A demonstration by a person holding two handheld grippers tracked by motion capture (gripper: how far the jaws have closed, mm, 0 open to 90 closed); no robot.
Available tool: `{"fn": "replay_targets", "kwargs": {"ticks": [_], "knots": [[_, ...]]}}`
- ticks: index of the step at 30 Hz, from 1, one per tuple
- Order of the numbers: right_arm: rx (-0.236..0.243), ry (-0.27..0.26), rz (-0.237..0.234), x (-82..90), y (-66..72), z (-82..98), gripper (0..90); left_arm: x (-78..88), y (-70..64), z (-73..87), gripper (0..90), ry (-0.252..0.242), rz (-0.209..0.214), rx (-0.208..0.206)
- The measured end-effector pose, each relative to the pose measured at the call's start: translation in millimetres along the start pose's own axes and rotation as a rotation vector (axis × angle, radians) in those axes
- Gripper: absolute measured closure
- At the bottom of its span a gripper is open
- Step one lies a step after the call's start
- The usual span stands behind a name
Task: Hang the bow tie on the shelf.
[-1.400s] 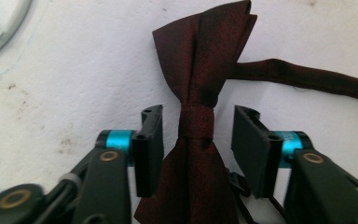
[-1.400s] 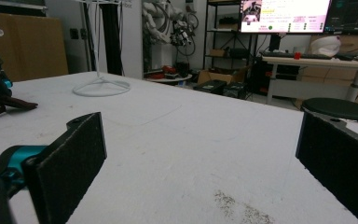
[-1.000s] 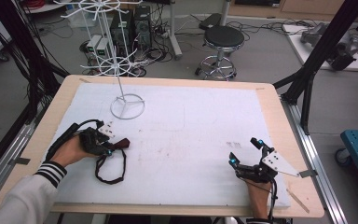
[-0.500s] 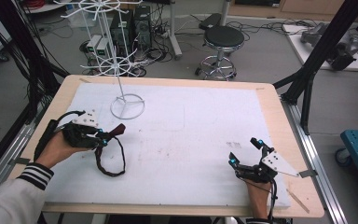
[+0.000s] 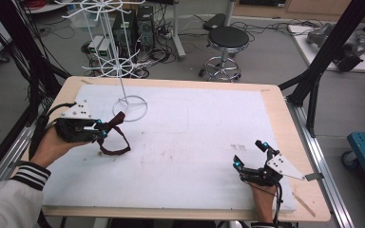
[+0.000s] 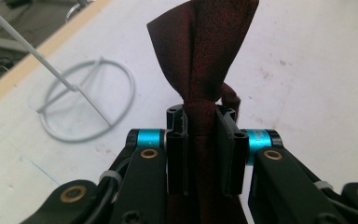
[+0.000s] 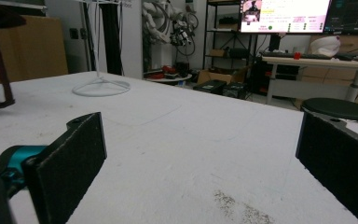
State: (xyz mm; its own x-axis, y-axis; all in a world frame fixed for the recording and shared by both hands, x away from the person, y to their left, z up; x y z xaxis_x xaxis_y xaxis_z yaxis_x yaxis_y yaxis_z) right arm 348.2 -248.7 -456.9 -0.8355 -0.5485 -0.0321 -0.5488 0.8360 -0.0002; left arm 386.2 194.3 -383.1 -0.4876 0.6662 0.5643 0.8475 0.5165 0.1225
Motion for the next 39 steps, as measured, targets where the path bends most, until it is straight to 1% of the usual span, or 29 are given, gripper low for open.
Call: {"fn": "replay_targets", "kwargs": {"ticks": [1,2,5,6,7,10,12,14,15,17,18,19,20,21,22,24,27,29,30,31,32,33,34,35,38,39], "knots": [[-0.002,0.0,0.0,0.0,0.1,0.0,0.9,0.0,0.0,0.0,75.9,0.0,0.0,0.0],[-0.001,0.0,0.0,0.0,0.1,0.0,0.9,3.1,0.1,-6.9,75.9,-0.014,-0.005,-0.011],[0.006,-0.002,0.0,-0.3,-0.1,-0.2,0.9,8.3,0.8,-18.1,75.9,-0.044,-0.01,-0.022],[0.006,-0.002,0.0,-0.3,-0.1,-0.2,0.9,8.3,0.8,-18.1,75.9,-0.044,-0.01,-0.022],[0.009,0.001,0.002,-0.1,-0.3,0.0,0.9,12.2,2.6,-25.0,75.9,-0.067,-0.017,-0.023],[0.002,0.0,0.002,-0.1,0.0,0.0,0.9,16.4,6.1,-32.9,75.9,-0.085,-0.036,-0.024],[0.009,-0.001,0.0,-0.3,-0.1,-0.2,0.9,19.3,6.0,-37.8,75.9,-0.103,-0.039,-0.021],[0.009,-0.002,0.0,-0.4,-0.1,-0.2,0.9,21.4,5.7,-42.0,75.9,-0.115,-0.039,-0.028],[0.007,-0.001,0.0,-0.2,-0.2,-0.2,0.9,22.4,6.3,-43.8,75.9,-0.12,-0.049,-0.027],[0.002,0.0,0.002,-0.1,-0.1,0.0,0.9,23.7,7.6,-48.0,75.9,-0.136,-0.049,-0.019],[0.002,0.0,0.002,-0.1,-0.1,0.0,0.9,23.7,7.6,-48.0,75.9,-0.136,-0.049,-0.019],[0.006,-0.001,0.001,-0.3,-0.2,-0.1,0.9,25.5,10.1,-52.2,75.9,-0.148,-0.061,-0.017],[0.006,-0.001,0.001,-0.3,-0.2,-0.1,0.9,25.5,10.1,-52.2,75.9,-0.148,-0.061,-0.017],[0.005,-0.001,0.0,-0.2,-0.1,-0.2,0.9,26.9,11.9,-57.9,75.9,-0.173,-0.068,-0.011],[0.007,0.001,0.001,-0.1,-0.2,0.0,0.9,27.3,12.7,-60.6,75.9,-0.185,-0.069,-0.013],[0.009,0.0,0.0,-0.2,-0.2,-0.1,0.9,27.0,14.7,-65.8,75.9,-0.209,-0.078,-0.004],[0.01,-0.002,0.001,-0.4,-0.2,-0.2,0.9,26.1,17.5,-69.4,75.9,-0.215,-0.088,-0.001],[0.008,-0.001,0.001,-0.3,-0.1,-0.2,0.9,26.2,21.5,-76.2,75.9,-0.243,-0.101,0.01],[0.01,0.0,0.001,-0.3,-0.3,-0.1,0.9,26.2,21.5,-76.2,75.9,-0.243,-0.101,0.01],[0.009,0.001,0.001,-0.3,-0.2,-0.1,0.9,25.7,24.4,-79.6,75.9,-0.259,-0.115,0.014],[0.01,-0.001,0.001,-0.4,-0.2,-0.2,0.9,25.7,24.4,-79.6,75.8,-0.259,-0.115,0.014],[0.01,-0.002,0.002,-0.4,-0.2,-0.2,0.9,25.0,27.7,-80.9,75.8,-0.263,-0.13,0.027],[0.011,-0.002,0.002,-0.5,-0.3,-0.2,0.9,25.0,27.7,-80.9,75.9,-0.263,-0.13,0.027],[0.011,-0.002,0.001,-0.4,-0.2,-0.2,0.9,25.0,32.0,-81.6,75.8,-0.264,-0.153,0.035],[0.009,-0.002,0.002,-0.5,0.0,-0.3,0.9,25.1,37.2,-84.9,75.9,-0.289,-0.174,0.058],[0.009,-0.002,0.002,-0.5,0.0,-0.3,0.9,25.1,37.2,-84.9,75.9,-0.289,-0.174,0.058]]}}
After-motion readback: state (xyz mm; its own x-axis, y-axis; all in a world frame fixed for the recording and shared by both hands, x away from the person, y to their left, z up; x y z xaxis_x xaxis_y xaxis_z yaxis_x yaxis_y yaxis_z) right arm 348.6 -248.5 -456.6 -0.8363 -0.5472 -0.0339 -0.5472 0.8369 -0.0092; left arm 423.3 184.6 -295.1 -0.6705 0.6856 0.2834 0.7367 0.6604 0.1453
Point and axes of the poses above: each handheld gripper's, and its own axes: x roughly backward along the jaws, z roughly out of its underside, y roughly to its left, the point moved 10 cm from there along -x, roughly forward along the jaws, and after that the axes turned 4 degrees about -y, right-handed, at the moved point
